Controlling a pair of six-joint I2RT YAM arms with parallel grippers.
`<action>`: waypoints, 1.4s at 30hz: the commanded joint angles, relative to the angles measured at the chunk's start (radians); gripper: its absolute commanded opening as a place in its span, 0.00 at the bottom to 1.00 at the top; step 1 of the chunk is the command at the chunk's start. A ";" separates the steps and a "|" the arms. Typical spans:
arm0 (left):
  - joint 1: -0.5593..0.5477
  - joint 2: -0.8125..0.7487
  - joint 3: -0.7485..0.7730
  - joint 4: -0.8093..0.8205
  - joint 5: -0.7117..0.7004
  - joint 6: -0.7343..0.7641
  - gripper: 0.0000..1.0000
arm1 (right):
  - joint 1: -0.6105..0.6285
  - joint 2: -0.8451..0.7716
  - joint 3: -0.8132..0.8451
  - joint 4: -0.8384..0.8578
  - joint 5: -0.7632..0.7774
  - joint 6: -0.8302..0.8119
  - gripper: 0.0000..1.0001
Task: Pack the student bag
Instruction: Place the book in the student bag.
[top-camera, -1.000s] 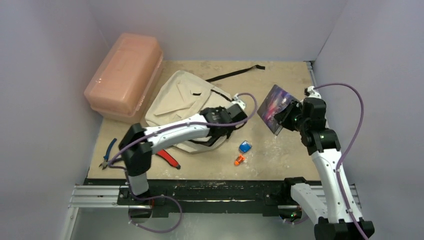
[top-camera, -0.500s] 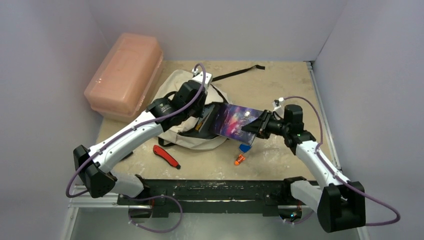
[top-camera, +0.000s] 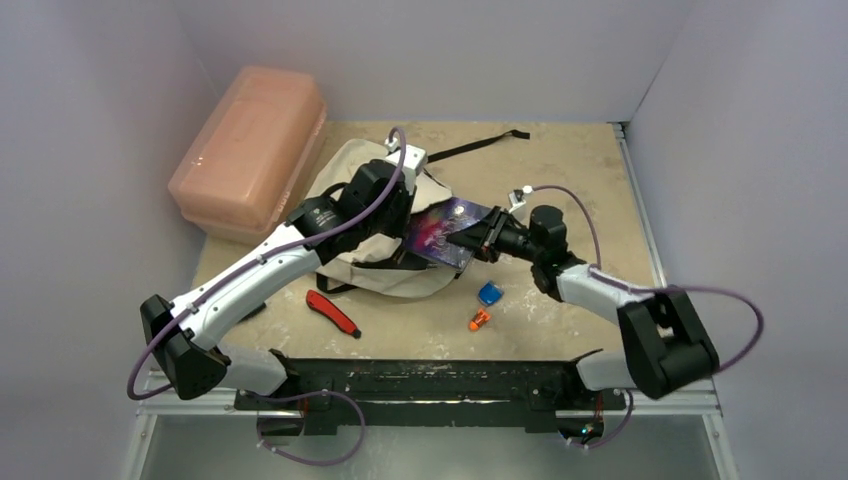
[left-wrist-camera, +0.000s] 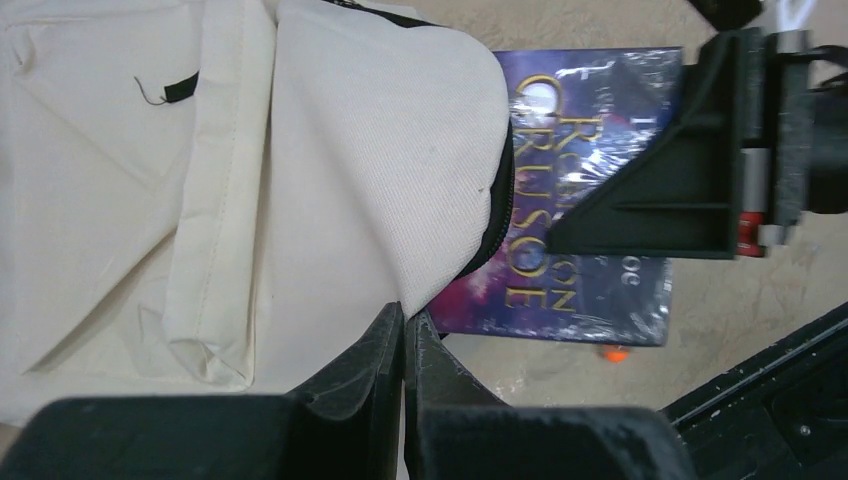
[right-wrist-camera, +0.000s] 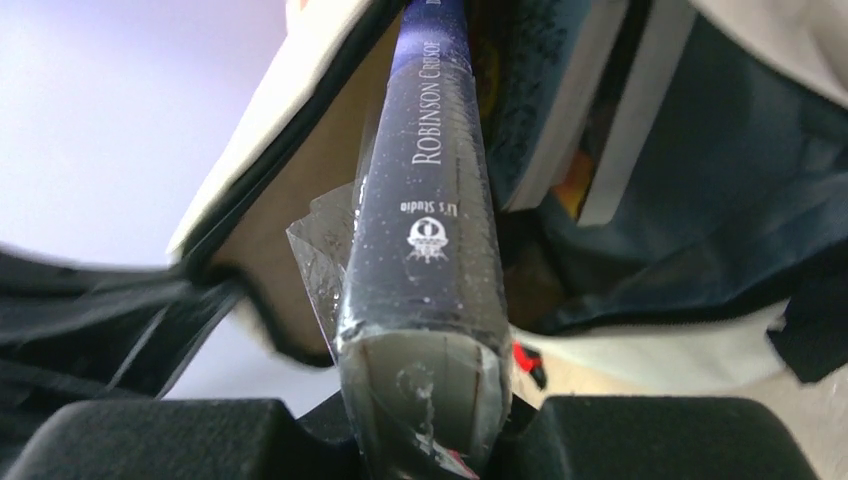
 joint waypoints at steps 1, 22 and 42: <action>-0.001 -0.066 0.032 0.061 0.119 0.001 0.00 | 0.095 0.199 0.076 0.436 0.166 0.041 0.00; -0.001 -0.078 0.031 -0.001 0.125 0.095 0.00 | 0.306 0.400 0.315 0.000 0.495 -0.318 0.89; -0.001 -0.072 0.027 -0.011 0.142 0.077 0.00 | 0.309 0.546 0.318 0.404 0.438 -0.156 0.08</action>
